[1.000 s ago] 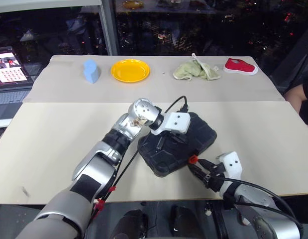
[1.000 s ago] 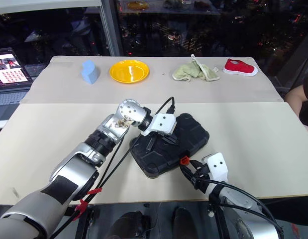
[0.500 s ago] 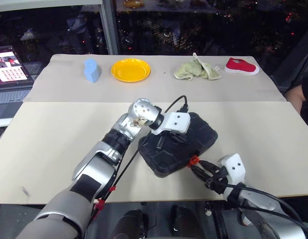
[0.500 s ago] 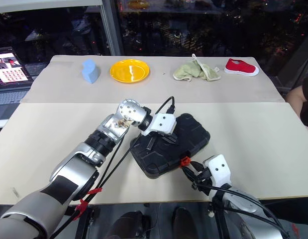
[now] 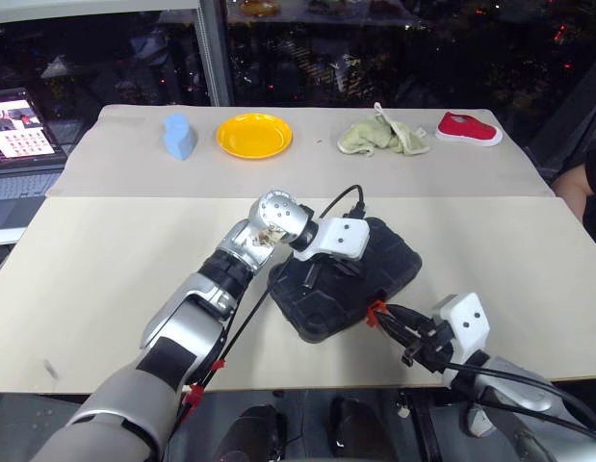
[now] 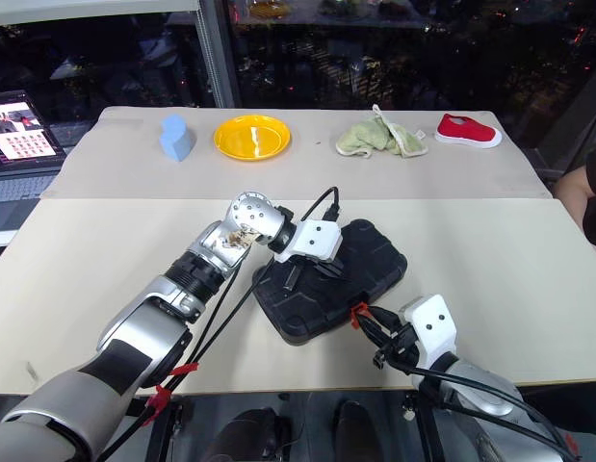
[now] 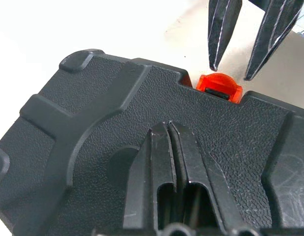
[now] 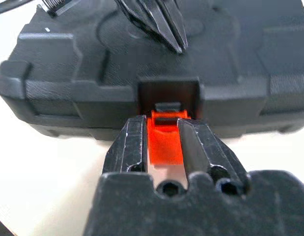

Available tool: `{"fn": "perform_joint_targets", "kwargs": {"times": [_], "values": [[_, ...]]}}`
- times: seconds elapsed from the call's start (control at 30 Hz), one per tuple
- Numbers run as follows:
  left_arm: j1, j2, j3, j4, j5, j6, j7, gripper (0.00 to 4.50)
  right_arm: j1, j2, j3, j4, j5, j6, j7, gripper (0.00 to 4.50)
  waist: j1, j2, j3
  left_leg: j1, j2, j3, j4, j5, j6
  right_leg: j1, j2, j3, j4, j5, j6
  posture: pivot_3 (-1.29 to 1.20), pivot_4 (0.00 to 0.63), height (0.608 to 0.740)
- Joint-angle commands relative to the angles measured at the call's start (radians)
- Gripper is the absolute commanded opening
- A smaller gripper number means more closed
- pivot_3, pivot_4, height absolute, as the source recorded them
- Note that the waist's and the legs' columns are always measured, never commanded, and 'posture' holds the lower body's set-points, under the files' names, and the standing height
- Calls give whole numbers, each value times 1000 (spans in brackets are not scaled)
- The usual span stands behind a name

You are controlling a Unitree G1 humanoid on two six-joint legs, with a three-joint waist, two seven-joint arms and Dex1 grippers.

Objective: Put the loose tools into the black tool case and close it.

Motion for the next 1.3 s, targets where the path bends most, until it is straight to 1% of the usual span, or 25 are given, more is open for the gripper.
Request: {"fn": "perform_joint_targets", "kwargs": {"times": [0.03, 0.13, 0.23, 0.43, 0.57, 0.93, 0.97, 1.0, 1.07, 1.13, 1.17, 1.3], "values": [[17, 4, -32, 36, 49, 3, -1, 141, 16, -11, -22, -25, 25, 4, 6, 1516, 0, 0, 0, 0, 0, 0, 0, 0, 0, 0, 0, 0, 0, 0, 0, 0, 150, 740], [17, 3, -32, 36, 49, 2, -1, 141, 29, -22, -21, -15, 11, -3, 13, 2158, 2, 0, 0, 0, 0, 0, 0, 0, 0, 0, -1, 0, 0, 0, 0, 0, 150, 740], [17, 4, -32, 32, 48, 4, -2, 141, 39, -37, -15, 6, 3, -11, 27, 3287, 2, 0, 0, 0, 0, 0, 0, 0, 0, 0, -1, 0, 0, 0, 0, 0, 150, 740], [15, 8, -30, 31, 49, 5, -2, 141, 3, -16, -29, 69, 21, -26, 32, 3287, 3, 0, 0, 0, 0, 0, 0, 0, 0, 0, -1, 0, 0, 0, 0, 0, 150, 740], [15, 11, -30, 31, 51, 7, -2, 141, -30, -2, -14, 110, 18, -32, 36, 3287, 3, 0, 0, 0, 0, 0, 0, 0, 0, 0, -1, 0, 0, 0, 0, 0, 150, 740], [15, 18, -27, 23, 50, 15, -2, 141, -83, 14, 23, 138, 12, -35, 47, 3287, 2, 0, 0, 0, 0, 0, 0, 0, 0, 0, -1, 0, 0, 0, 0, 0, 150, 740], [16, 18, -27, 21, 50, 16, -3, 141, -83, 14, 23, 138, 13, -35, 49, 2786, 2, 0, 0, 0, 0, 0, 0, 0, 0, 0, -1, 0, 0, 0, 0, 0, 150, 740], [16, 17, -27, 20, 49, 17, -2, 141, -82, 14, 22, 137, 13, -37, 50, 2672, 2, 0, 0, 0, 0, 0, 0, 0, 0, 0, -1, 0, 0, 0, 0, 0, 150, 740], [16, 17, -27, 21, 49, 17, -2, 141, -80, 13, 22, 135, 14, -37, 53, 1895, 2, 0, 0, 0, 0, 0, 0, 0, 0, 0, -1, 0, 0, 0, 0, 0, 150, 740], [15, 16, -27, 22, 49, 17, -1, 141, -73, 11, 18, 129, 15, -38, 57, 1266, 2, 0, 0, 0, 0, 0, 0, 0, 0, 0, -1, 0, 0, 0, 0, 0, 150, 740], [14, 15, -26, 24, 49, 17, 0, 141, -70, 10, 17, 127, 15, -38, 59, 1191, 2, 0, 0, 0, 0, 0, 0, 0, 0, 0, -1, 0, 0, 0, 0, 0, 150, 740], [13, 14, -26, 28, 49, 16, 2, 141, -56, 5, 9, 112, 9, -46, 57, 1190, 2, 0, 0, 0, 0, 0, 0, 0, 0, 0, -1, 0, 0, 0, 0, 0, 150, 740]]}}
